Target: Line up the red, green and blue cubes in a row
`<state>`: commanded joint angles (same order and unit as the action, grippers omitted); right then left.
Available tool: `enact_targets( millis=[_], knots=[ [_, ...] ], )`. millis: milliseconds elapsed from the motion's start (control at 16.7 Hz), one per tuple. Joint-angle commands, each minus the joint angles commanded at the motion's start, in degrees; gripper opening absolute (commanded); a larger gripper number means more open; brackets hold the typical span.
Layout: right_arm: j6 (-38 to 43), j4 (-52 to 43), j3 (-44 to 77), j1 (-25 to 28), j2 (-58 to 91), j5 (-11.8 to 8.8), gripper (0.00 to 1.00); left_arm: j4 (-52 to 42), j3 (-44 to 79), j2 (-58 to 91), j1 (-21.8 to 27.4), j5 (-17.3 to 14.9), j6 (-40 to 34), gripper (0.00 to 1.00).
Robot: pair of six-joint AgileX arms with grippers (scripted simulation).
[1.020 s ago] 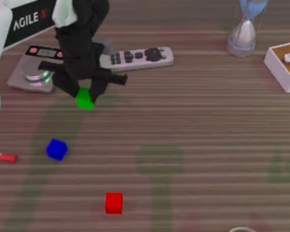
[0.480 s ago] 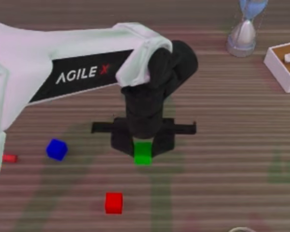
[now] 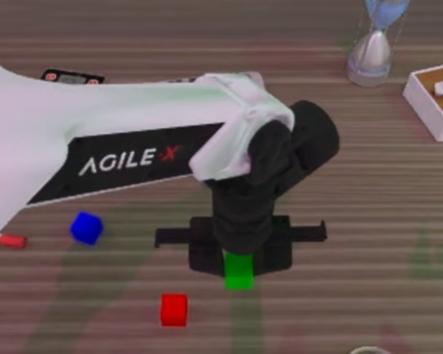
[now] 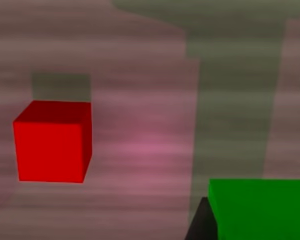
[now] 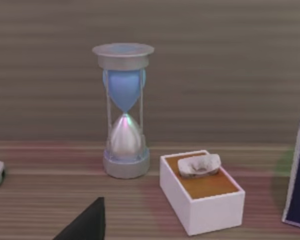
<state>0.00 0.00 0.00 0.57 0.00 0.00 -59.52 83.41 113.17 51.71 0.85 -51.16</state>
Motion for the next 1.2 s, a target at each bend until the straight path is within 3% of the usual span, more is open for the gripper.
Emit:
enact_targets(
  millis=[240,600,840,1200],
  knots=[
    [0.00,0.00,0.00,0.00,0.00,0.00,1.00,2.24,-1.47,1.09,-0.19,-0.02,0.29,0.00],
    [0.00,0.00,0.00,0.00,0.00,0.00,1.00,13.86,-8.12,5.57,-0.11,-0.05,0.17,0.00],
    [0.00,0.00,0.00,0.00,0.00,0.00,1.00,14.34,-8.47,5.88,-0.07,-0.04,0.15,0.00],
    [0.00,0.00,0.00,0.00,0.00,0.00,1.00,14.34,-8.47,5.88,-0.07,-0.04,0.15,0.45]
  ],
)
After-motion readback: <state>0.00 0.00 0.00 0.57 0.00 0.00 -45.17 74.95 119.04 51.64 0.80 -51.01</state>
